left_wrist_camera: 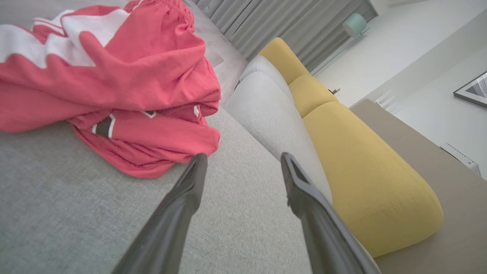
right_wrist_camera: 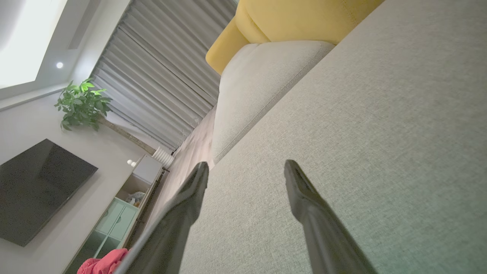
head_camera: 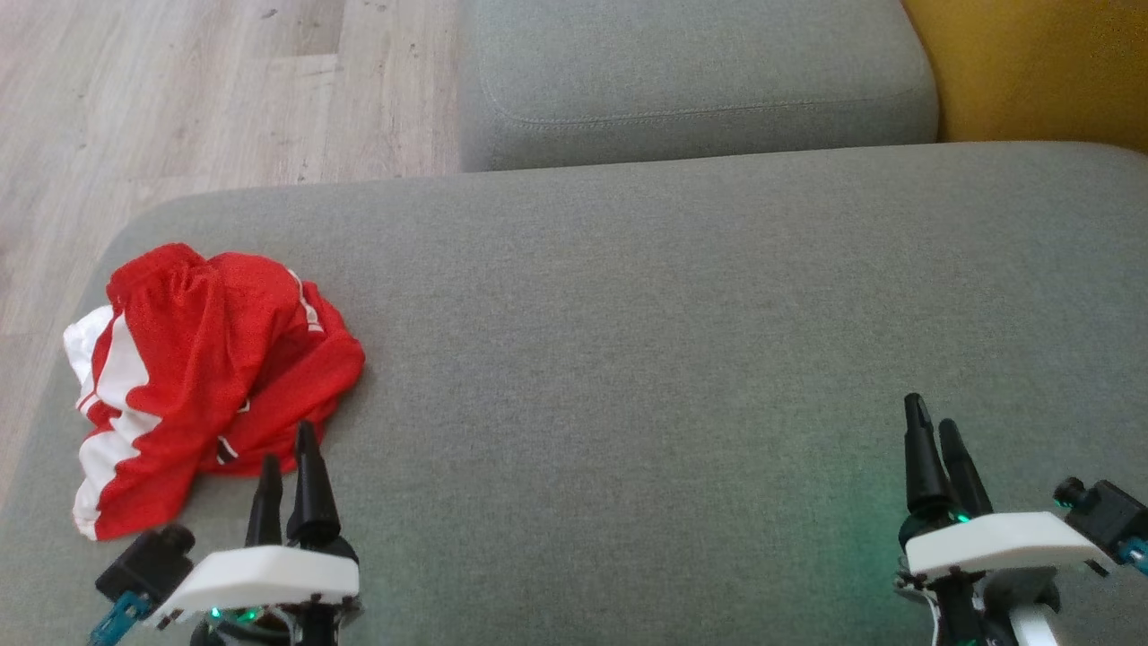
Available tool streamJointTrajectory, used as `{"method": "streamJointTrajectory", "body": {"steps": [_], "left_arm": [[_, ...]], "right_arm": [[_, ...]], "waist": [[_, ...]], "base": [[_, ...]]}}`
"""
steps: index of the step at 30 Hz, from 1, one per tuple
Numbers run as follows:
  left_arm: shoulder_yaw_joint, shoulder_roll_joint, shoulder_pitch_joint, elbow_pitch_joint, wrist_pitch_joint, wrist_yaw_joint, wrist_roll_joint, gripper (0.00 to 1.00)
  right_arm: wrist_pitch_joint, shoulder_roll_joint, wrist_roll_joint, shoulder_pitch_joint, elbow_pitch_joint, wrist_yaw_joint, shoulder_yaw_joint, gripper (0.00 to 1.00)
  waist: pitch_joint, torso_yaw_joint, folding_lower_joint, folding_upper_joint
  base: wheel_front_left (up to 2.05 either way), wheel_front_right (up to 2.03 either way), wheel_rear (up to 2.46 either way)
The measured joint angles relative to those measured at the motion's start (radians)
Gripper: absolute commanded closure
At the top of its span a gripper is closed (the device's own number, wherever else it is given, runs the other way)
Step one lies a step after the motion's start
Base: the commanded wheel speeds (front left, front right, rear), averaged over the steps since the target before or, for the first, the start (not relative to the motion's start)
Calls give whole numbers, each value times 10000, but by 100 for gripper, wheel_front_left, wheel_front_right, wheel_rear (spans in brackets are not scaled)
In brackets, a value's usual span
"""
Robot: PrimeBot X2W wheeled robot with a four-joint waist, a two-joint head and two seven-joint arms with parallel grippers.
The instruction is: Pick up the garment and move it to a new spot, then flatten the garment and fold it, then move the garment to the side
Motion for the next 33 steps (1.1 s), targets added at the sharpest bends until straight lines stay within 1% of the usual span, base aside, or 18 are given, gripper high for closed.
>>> {"method": "streamJointTrajectory", "body": {"steps": [19, 30, 33], "left_arm": [[-360, 8, 27, -113, -571, 105, 2176, 0], [-654, 12, 58, -98, -909, 366, 3417, 0], [-690, 17, 60, -92, -965, 368, 3753, 0]], "right_arm": [[-518, -4, -2382, 30, -46, 0, 144, 0], [-865, -6, -3779, 38, -46, 0, 178, 0], [-915, -8, -4148, 39, -46, 0, 274, 0]], "waist": [[-121, 9, 0, 0], [-177, -17, 0, 0], [-190, -31, 0, 0]], "base": [[0, 0, 0], [0, 0, 0], [0, 0, 0]]}}
